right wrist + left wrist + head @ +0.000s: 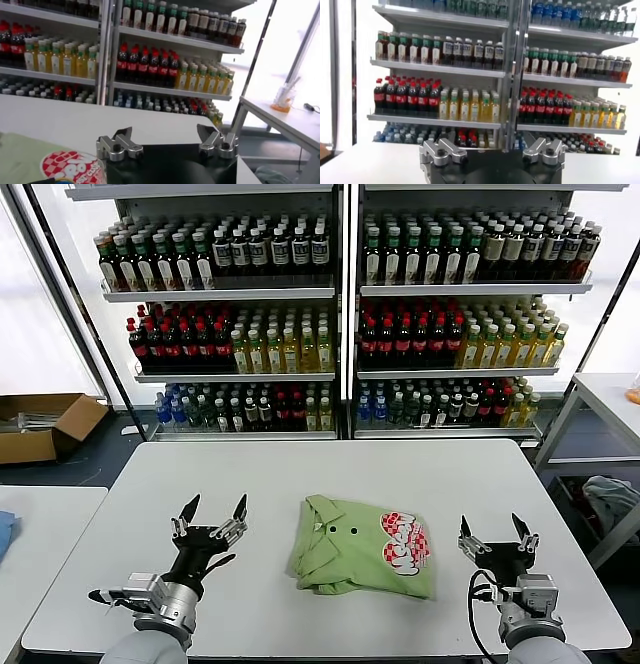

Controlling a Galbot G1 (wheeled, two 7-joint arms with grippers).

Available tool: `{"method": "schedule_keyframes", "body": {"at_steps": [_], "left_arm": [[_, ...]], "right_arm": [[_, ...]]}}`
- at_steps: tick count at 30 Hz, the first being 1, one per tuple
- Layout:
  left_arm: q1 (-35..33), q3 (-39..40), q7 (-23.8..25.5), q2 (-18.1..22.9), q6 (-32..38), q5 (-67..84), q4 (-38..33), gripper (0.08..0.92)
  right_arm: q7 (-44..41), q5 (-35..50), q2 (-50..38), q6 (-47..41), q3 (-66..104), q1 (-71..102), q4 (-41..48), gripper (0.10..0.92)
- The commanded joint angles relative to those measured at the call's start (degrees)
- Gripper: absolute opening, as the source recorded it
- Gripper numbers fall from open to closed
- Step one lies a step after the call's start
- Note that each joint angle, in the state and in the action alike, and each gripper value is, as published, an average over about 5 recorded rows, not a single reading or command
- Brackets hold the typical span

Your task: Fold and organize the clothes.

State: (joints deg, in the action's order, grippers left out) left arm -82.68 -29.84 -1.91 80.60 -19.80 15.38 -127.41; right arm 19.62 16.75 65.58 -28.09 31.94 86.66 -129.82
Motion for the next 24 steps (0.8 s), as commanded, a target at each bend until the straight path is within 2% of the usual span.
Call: {"method": "schedule_keyframes", "body": {"at_steps": [1,24], "left_arm": [[0.16,-0.12,-0.86,0.51,1.6,-0.5,-0.31,0.823],[-0.5,-0.52,0.45,1.09,0.97,-1.97,-1.38,0.823]], "right_arm": [[-0.66,-1.05,0.71,0.59,2.13,0.04,0.26,0.823],[-1.14,-1.36,0.72,0.69,-0.37,-1.1,1.25,0.823]]}}
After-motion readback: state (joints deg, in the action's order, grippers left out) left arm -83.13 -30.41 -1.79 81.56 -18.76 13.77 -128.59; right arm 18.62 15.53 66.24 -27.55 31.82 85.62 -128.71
